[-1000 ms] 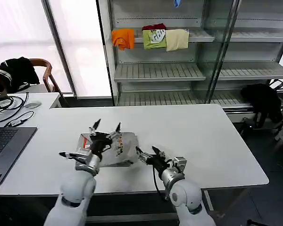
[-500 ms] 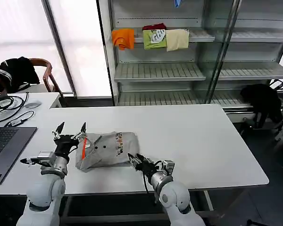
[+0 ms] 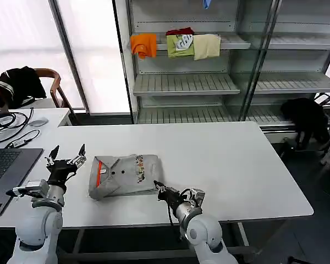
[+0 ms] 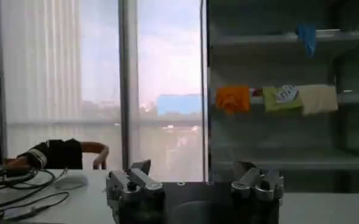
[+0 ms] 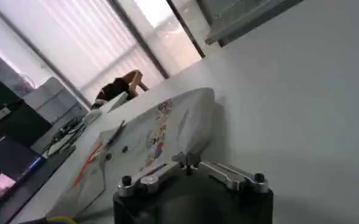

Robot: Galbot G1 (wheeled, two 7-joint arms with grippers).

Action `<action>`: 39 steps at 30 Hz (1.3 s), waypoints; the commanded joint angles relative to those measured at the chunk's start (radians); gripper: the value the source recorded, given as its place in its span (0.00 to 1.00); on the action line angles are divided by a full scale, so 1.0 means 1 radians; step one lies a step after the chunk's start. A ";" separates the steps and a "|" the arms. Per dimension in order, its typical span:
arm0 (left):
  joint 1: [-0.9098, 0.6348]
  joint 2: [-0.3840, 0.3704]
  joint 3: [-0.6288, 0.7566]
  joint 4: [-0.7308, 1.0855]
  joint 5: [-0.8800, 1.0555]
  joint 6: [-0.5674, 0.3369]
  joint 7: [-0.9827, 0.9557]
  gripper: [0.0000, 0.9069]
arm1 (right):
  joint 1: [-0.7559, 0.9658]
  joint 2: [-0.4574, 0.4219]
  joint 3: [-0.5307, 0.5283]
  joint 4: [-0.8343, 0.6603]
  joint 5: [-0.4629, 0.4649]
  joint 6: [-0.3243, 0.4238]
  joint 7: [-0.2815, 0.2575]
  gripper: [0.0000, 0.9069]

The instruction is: Fold and organize the clothes.

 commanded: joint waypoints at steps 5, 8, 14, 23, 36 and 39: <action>0.048 0.016 -0.031 0.005 -0.017 -0.006 0.016 1.00 | -0.123 -0.184 0.133 0.221 0.074 -0.002 0.036 0.00; 0.062 0.018 -0.030 0.006 -0.016 -0.008 0.025 1.00 | -0.168 -0.223 0.169 0.247 0.071 -0.002 0.008 0.00; 0.089 0.015 -0.021 -0.002 -0.006 -0.009 0.040 1.00 | -0.249 -0.219 0.169 0.279 -0.096 -0.002 -0.015 1.00; 0.138 -0.001 -0.015 -0.049 -0.021 -0.023 0.053 1.00 | -0.286 -0.192 0.155 0.337 -0.616 0.064 -0.096 1.00; 0.154 -0.013 -0.005 -0.047 -0.170 0.033 -0.023 1.00 | -0.144 -0.273 0.304 0.225 -0.731 0.060 -0.075 1.00; 0.164 -0.016 0.004 -0.047 -0.169 0.039 -0.023 1.00 | -0.142 -0.272 0.310 0.217 -0.695 0.060 -0.089 1.00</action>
